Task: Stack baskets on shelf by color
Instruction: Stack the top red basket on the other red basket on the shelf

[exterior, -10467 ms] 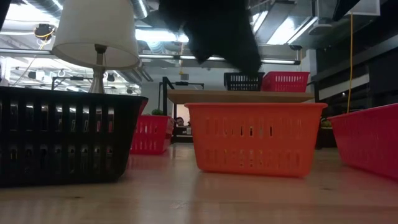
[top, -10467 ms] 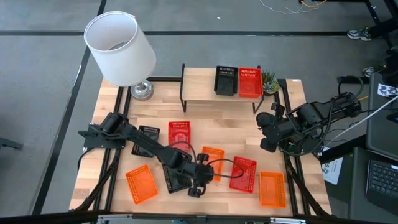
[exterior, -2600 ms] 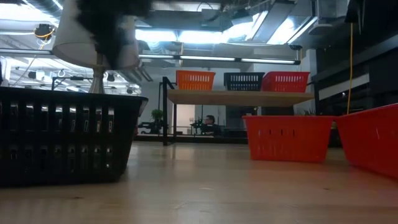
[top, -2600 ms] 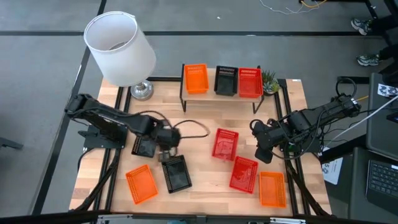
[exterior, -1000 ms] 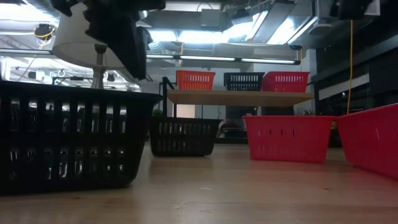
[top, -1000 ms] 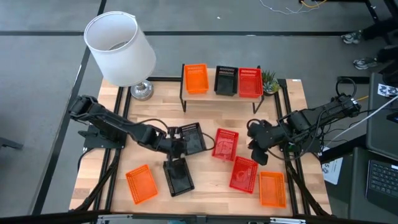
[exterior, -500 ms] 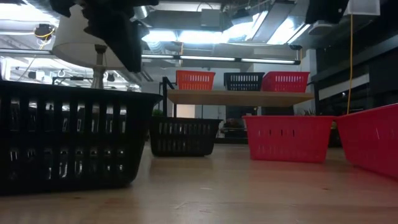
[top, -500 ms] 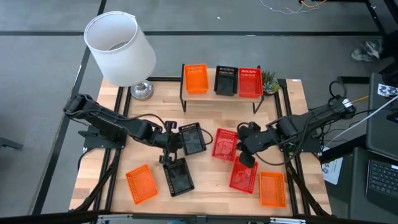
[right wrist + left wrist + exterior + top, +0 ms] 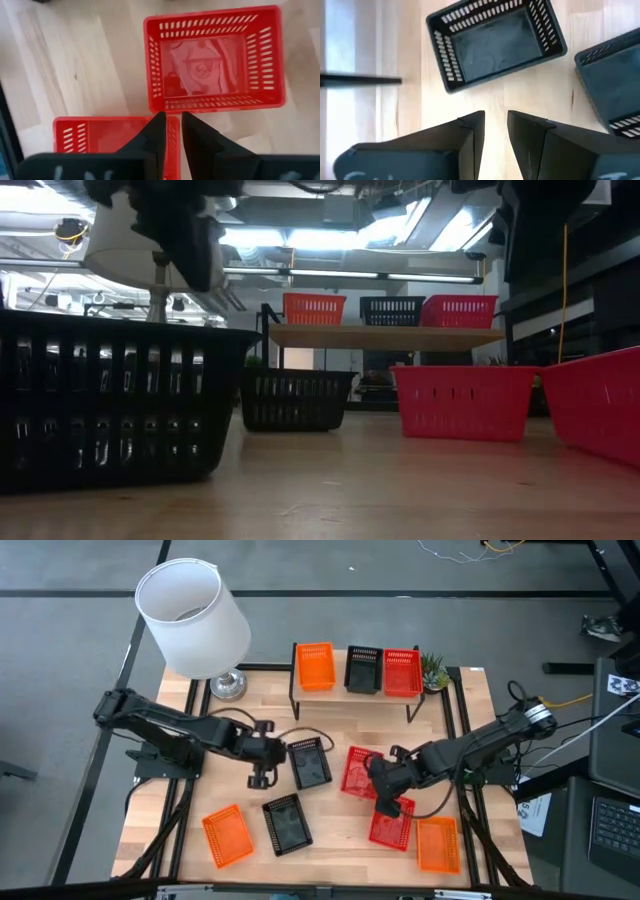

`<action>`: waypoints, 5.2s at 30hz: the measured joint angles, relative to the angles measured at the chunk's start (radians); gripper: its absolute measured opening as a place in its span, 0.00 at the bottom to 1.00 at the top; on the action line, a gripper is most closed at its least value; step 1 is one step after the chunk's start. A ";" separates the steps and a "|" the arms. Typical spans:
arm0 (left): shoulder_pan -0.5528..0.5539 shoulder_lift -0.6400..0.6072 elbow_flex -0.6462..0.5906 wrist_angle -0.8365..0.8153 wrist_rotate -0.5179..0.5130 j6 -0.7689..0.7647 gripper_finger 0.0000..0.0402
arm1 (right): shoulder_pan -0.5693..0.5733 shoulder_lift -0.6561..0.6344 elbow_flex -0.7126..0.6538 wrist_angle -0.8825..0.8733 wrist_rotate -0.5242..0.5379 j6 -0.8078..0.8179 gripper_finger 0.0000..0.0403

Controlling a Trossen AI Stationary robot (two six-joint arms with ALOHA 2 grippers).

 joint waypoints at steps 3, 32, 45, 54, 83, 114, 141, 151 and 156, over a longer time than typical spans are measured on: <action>-0.020 -0.063 -0.003 -0.072 0.001 -0.064 0.19 | 0.004 0.027 0.000 0.027 -0.006 -0.006 0.15; -0.053 -0.484 -0.584 0.827 -0.007 0.003 0.19 | 0.003 0.263 0.000 0.270 0.046 -0.080 0.15; -0.053 -0.483 -0.587 0.825 -0.007 0.003 0.19 | 0.003 0.313 0.000 0.267 0.048 -0.081 0.15; -0.053 -0.483 -0.587 0.825 -0.008 0.003 0.19 | 0.003 0.317 0.000 0.264 0.053 -0.081 0.15; -0.053 -0.483 -0.587 0.818 -0.008 0.003 0.19 | -0.050 0.317 0.215 -0.118 0.101 -0.081 0.23; -0.053 -0.483 -0.586 0.771 -0.009 0.003 0.19 | -0.099 0.316 -0.011 0.145 0.079 -0.004 0.50; -0.053 -0.483 -0.586 0.773 -0.008 0.010 0.19 | 0.056 0.317 0.758 -0.525 0.223 -0.209 0.00; -0.053 -0.483 -0.586 0.769 -0.008 0.010 0.19 | 0.120 0.262 0.893 -0.600 0.467 -0.251 0.00; -0.053 -0.483 -0.586 0.766 -0.009 0.010 0.19 | 0.067 0.228 0.894 -0.604 0.553 -0.377 0.00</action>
